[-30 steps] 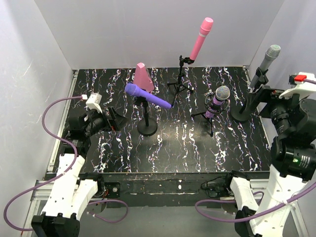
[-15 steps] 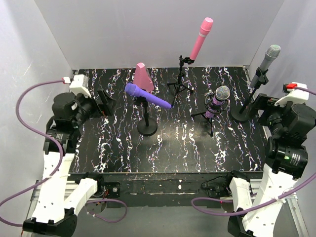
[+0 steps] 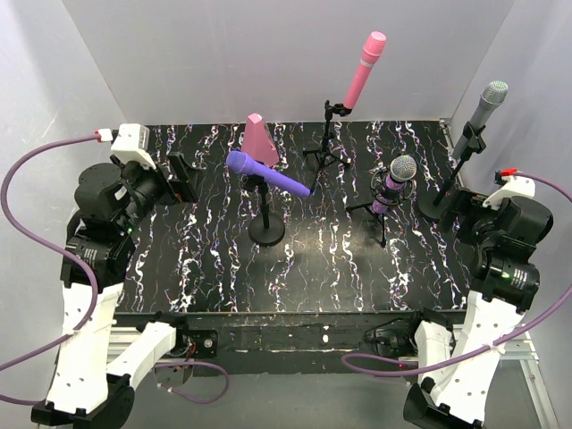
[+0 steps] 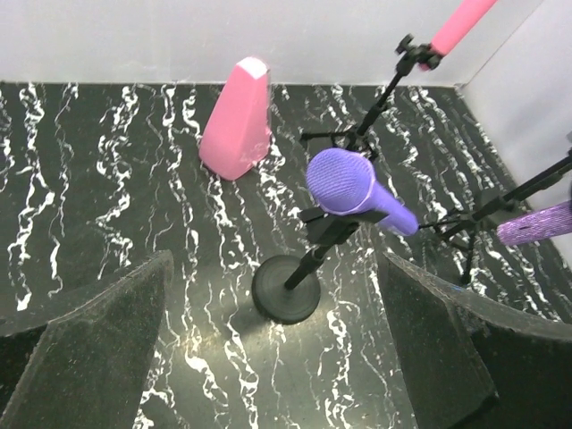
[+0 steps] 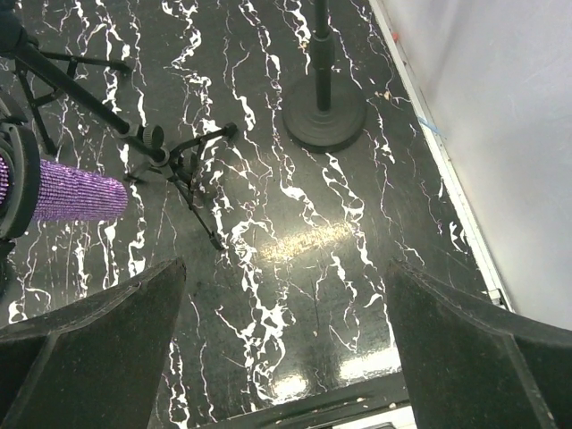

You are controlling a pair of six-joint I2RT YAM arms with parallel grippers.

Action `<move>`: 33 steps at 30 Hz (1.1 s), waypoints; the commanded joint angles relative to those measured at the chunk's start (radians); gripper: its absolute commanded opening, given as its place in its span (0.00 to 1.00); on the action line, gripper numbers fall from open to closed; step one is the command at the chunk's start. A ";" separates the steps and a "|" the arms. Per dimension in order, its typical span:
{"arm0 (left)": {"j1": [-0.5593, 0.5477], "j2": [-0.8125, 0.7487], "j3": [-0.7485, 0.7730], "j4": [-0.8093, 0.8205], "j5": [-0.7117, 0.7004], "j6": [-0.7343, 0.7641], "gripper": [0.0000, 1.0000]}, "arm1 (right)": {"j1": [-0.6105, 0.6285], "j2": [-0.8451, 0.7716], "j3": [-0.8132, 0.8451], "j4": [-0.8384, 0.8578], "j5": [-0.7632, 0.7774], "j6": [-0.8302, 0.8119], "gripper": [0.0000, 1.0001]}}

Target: Attach the microphones to the stand

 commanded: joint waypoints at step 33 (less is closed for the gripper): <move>-0.011 -0.183 -0.275 0.098 -0.178 0.013 0.98 | -0.009 -0.086 -0.174 0.302 -0.040 -0.109 0.96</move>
